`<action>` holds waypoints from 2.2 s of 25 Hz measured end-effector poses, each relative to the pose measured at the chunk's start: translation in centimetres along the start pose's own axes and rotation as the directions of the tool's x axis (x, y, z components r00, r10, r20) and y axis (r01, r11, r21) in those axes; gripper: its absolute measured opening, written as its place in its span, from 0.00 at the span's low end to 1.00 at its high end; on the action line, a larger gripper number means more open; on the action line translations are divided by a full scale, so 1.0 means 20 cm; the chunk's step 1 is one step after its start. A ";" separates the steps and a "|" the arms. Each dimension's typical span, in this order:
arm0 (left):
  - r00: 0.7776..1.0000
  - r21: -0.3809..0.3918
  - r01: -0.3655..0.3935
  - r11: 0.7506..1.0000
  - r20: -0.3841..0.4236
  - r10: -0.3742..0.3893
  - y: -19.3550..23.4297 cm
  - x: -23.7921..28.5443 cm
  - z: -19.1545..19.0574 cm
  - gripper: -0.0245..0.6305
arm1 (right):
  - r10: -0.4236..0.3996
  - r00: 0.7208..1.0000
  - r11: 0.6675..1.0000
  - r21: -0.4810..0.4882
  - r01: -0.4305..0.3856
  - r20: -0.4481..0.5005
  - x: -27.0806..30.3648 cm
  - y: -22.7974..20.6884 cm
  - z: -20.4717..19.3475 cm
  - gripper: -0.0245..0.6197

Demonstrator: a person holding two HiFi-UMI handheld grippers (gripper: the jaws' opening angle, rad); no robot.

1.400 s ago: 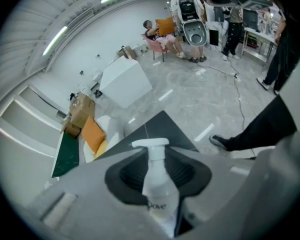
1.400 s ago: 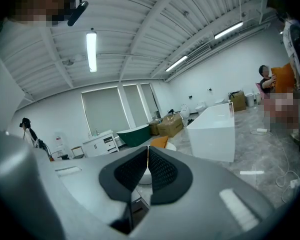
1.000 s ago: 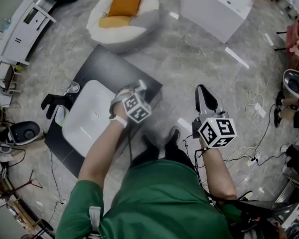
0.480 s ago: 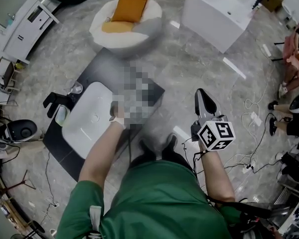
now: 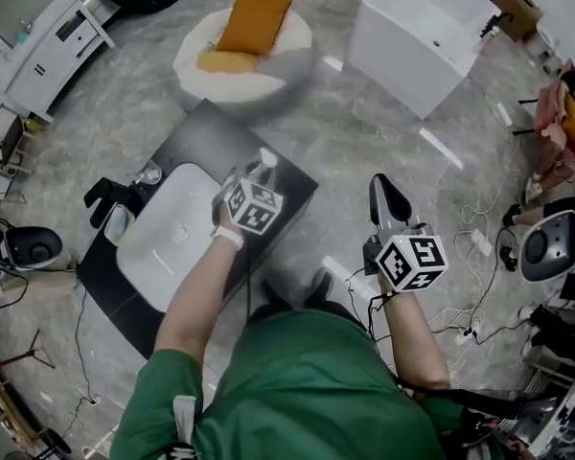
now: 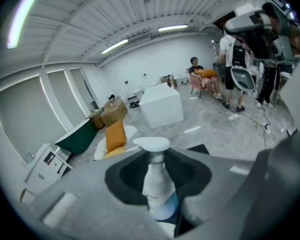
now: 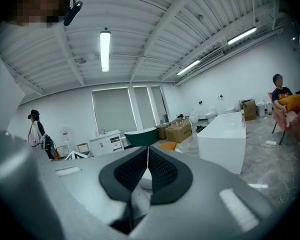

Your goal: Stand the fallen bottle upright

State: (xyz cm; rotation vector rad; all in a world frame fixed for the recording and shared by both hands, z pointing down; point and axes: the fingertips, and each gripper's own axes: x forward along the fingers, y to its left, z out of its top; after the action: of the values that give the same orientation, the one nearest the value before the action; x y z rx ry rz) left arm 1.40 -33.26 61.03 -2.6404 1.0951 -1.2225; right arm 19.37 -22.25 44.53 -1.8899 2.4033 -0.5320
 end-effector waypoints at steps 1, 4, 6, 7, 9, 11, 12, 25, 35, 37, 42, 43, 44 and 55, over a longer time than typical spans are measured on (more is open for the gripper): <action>1.000 -0.019 -0.003 1.000 0.016 0.003 0.02 -0.01 0.01 0.19 | 0.004 1.000 1.000 -0.007 -0.004 -0.003 0.01 0.02 0.01 0.05; 0.997 -0.093 -0.007 0.996 0.073 0.014 0.07 -0.03 0.02 0.19 | 0.015 1.000 1.000 -0.026 -0.015 -0.009 0.02 0.07 0.03 0.05; 0.992 -0.154 -0.006 0.988 0.125 0.026 0.11 -0.04 0.02 0.19 | 0.019 1.000 0.999 -0.038 -0.019 -0.011 0.03 0.09 0.04 0.05; 0.987 -0.183 -0.004 0.983 0.155 0.033 0.13 -0.05 0.02 0.19 | 0.020 1.000 0.999 -0.042 -0.021 -0.012 0.03 0.10 0.04 0.05; 0.976 -0.231 0.000 0.973 0.214 0.051 0.17 -0.06 0.01 0.19 | 0.023 1.000 0.999 -0.048 -0.023 -0.016 0.05 0.12 0.04 0.05; 0.964 -0.277 -0.003 0.961 0.253 0.076 0.21 -0.08 -0.01 0.19 | 0.026 0.999 0.998 -0.051 -0.027 -0.023 0.06 0.15 0.03 0.05; 0.961 -0.300 -0.005 0.954 0.264 0.088 0.23 -0.10 -0.02 0.19 | 0.028 0.999 0.998 -0.053 -0.029 -0.026 0.07 0.16 0.03 0.05; 0.939 -0.426 -0.015 0.904 0.306 0.159 0.30 -0.23 -0.14 0.20 | 0.080 0.995 0.994 -0.065 -0.083 -0.056 0.16 0.32 0.00 0.05; 0.956 -0.402 -0.015 0.916 0.261 0.130 0.26 -0.25 -0.20 0.32 | 0.108 0.993 0.993 -0.045 -0.110 -0.045 0.18 0.34 0.00 0.05; 0.960 -0.405 -0.019 0.914 0.248 0.130 0.25 -0.25 -0.23 0.33 | 0.114 0.993 0.992 -0.042 -0.116 -0.044 0.17 0.35 0.00 0.05; 0.963 -0.402 -0.033 0.915 0.232 0.137 0.22 -0.29 -0.25 0.34 | 0.124 0.991 0.992 -0.033 -0.125 -0.039 0.17 0.35 0.00 0.05; 0.962 -0.402 -0.035 0.915 0.235 0.140 0.22 -0.31 -0.25 0.34 | 0.126 0.991 0.991 -0.031 -0.128 -0.038 0.17 0.35 0.00 0.05; 0.960 -0.402 -0.038 0.915 0.239 0.144 0.23 -0.32 -0.24 0.34 | 0.129 0.991 0.991 -0.030 -0.130 -0.036 0.17 0.35 0.00 0.05; 0.926 -0.474 -0.114 0.873 0.267 0.266 0.34 -0.67 -0.11 0.28 | 0.143 0.990 0.988 -0.065 -0.141 0.014 0.17 0.36 0.13 0.05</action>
State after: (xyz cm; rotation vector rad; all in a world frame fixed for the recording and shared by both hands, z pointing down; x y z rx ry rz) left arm -10.04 -29.62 51.61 -2.8009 1.6898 -0.5067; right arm 12.40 -24.56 40.67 -1.7199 2.5468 -0.4314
